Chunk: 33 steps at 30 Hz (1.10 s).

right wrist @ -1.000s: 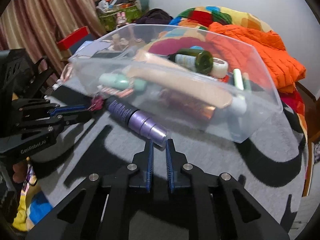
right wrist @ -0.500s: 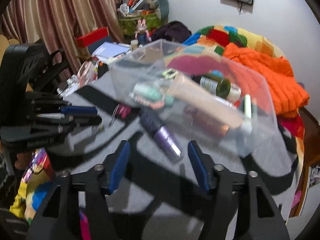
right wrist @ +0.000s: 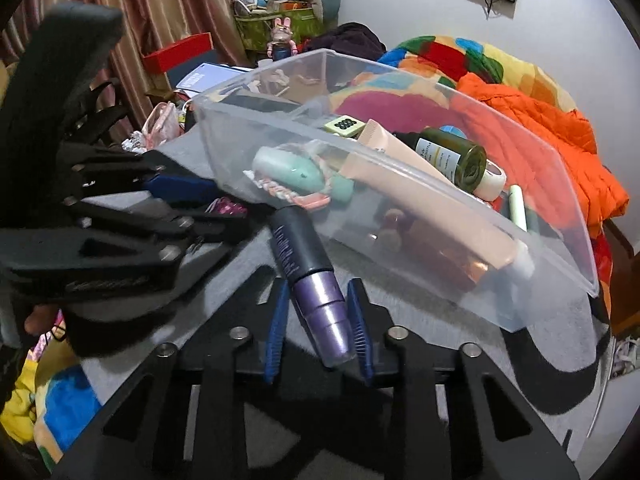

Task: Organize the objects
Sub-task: 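Grasp the pink keychain charm with the left tool while the right tool grasps the purple spray bottle, then place the keychain and spray bottle into the clear box and open both tools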

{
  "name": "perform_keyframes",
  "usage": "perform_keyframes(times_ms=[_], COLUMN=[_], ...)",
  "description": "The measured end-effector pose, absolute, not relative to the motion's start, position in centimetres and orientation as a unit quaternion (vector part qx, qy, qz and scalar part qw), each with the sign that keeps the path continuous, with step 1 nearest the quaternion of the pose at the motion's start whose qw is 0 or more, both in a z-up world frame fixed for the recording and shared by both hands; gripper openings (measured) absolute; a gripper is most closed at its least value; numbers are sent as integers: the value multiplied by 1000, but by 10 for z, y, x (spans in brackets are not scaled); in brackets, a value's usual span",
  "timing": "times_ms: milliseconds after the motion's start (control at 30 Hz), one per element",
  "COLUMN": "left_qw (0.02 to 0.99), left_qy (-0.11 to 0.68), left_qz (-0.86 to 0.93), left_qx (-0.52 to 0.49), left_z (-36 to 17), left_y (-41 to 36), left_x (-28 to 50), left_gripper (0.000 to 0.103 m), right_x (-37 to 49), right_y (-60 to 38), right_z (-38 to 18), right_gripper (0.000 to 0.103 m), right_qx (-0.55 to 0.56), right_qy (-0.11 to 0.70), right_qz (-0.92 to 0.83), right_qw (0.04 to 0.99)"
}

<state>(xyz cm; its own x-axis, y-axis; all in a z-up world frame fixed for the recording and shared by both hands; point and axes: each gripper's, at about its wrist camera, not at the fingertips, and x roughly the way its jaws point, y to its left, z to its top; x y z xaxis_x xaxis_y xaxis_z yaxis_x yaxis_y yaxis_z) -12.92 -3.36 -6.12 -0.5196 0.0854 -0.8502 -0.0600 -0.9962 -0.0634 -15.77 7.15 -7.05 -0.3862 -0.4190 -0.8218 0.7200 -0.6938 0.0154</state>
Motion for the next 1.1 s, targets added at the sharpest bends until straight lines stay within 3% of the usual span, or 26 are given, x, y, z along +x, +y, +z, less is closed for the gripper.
perform_keyframes(times_ms=[33,333,1100], left_qw=[46,56,72], left_qy=[-10,-13,-44], left_qz=[872,882,937], left_qx=[-486,-467,-340], left_z=[-61,-55,45], left_y=[-33,-29,-23], left_x=[-128,-107,-102], left_gripper=[26,26,26], right_x=[-154,-138,-172], right_y=[74,97,140], right_z=[-69,-51,29], right_gripper=[23,22,22], right_qx=[427,413,335], right_qy=[175,134,29], right_qz=[-815,-830,-889], right_qw=[351,350,309])
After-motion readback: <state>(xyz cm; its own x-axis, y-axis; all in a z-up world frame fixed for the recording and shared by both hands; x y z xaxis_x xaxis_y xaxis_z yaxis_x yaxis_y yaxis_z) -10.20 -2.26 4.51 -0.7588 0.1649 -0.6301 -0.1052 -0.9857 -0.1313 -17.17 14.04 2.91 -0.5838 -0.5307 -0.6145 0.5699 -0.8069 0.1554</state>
